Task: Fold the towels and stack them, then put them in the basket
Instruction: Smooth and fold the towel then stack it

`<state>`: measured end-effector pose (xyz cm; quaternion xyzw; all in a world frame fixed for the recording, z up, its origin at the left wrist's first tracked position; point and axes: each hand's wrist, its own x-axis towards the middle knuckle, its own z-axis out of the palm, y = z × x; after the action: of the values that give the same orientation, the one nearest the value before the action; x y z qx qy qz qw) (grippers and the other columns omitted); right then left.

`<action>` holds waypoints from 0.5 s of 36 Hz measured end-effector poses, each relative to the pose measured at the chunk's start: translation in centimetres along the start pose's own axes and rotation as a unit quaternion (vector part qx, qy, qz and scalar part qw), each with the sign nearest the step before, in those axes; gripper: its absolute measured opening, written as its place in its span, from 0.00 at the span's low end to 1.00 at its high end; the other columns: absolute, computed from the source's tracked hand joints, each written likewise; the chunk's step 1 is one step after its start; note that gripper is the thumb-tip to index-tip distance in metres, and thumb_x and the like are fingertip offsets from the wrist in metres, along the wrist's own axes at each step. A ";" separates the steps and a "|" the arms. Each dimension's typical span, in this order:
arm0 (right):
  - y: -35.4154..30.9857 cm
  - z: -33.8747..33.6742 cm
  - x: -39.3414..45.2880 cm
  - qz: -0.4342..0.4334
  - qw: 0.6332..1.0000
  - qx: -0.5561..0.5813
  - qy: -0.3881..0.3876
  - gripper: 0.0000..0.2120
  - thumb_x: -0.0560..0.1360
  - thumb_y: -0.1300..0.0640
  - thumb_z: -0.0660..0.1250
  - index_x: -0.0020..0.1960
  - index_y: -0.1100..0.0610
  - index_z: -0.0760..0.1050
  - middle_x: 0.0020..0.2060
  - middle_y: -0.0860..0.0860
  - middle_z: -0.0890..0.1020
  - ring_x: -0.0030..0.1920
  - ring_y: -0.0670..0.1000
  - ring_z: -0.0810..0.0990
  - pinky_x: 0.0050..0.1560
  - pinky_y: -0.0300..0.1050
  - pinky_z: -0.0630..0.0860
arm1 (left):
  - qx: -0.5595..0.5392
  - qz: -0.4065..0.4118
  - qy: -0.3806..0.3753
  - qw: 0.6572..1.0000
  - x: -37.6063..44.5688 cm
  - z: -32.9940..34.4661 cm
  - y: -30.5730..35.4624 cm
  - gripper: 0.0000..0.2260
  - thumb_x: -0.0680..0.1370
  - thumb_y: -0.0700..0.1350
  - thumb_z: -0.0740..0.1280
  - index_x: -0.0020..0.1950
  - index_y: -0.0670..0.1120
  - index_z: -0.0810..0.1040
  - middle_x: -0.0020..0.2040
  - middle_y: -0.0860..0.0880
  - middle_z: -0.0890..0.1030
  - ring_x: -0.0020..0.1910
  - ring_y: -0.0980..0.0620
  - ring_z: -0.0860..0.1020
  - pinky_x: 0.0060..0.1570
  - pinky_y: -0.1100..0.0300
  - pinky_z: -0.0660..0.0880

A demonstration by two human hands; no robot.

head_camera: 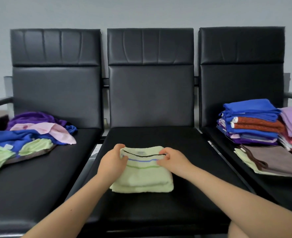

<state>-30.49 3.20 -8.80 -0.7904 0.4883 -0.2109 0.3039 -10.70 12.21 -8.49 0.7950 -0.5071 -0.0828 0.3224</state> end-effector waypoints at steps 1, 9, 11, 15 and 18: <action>-0.2 0.2 0.0 -0.003 1.000 -0.014 -0.001 0.20 0.74 0.50 0.69 0.65 0.51 0.73 0.47 0.45 0.75 0.48 0.45 0.75 0.46 0.39 0.70 | 0.019 -0.008 -0.012 1.000 -0.1 0.0 -0.5 0.18 0.80 0.45 0.61 0.70 0.50 0.66 0.57 0.48 0.78 0.52 0.50 0.76 0.43 0.59 0.69; -1.4 0.2 -0.8 0.078 0.986 -0.145 0.023 0.28 0.73 0.38 0.67 0.64 0.55 0.67 0.57 0.51 0.74 0.55 0.52 0.77 0.46 0.46 0.75 | 0.102 -0.071 -0.017 0.992 -0.9 0.7 -1.4 0.19 0.78 0.60 0.61 0.56 0.44 0.73 0.51 0.48 0.78 0.49 0.48 0.76 0.42 0.57 0.69; -1.5 0.0 -1.0 0.120 0.978 -0.174 0.005 0.29 0.72 0.33 0.64 0.59 0.56 0.68 0.49 0.49 0.76 0.49 0.51 0.78 0.37 0.44 0.71 | 0.069 -0.086 -0.026 0.994 -0.9 0.7 -1.1 0.20 0.76 0.61 0.63 0.50 0.44 0.74 0.45 0.50 0.78 0.44 0.50 0.75 0.40 0.57 0.68; -1.4 -0.1 -1.7 0.103 0.977 -0.184 -0.037 0.23 0.75 0.32 0.58 0.41 0.53 0.70 0.38 0.46 0.75 0.42 0.49 0.76 0.33 0.41 0.66 | -0.038 -0.128 -0.092 0.987 -1.0 0.8 -0.2 0.17 0.75 0.61 0.66 0.42 0.47 0.76 0.40 0.52 0.78 0.43 0.52 0.76 0.42 0.58 0.70; -1.4 -0.1 -2.1 0.099 0.986 -0.116 -0.064 0.22 0.71 0.33 0.62 0.41 0.52 0.73 0.39 0.46 0.78 0.42 0.48 0.78 0.36 0.42 0.71 | -0.099 -0.139 -0.109 0.979 -1.0 0.9 0.5 0.13 0.74 0.58 0.68 0.42 0.48 0.76 0.42 0.52 0.78 0.46 0.51 0.77 0.47 0.58 0.71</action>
<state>-30.53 5.54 -7.84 -0.7801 0.5647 -0.0702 0.2600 -12.02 12.54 -9.10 0.8084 -0.4128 -0.2627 0.3274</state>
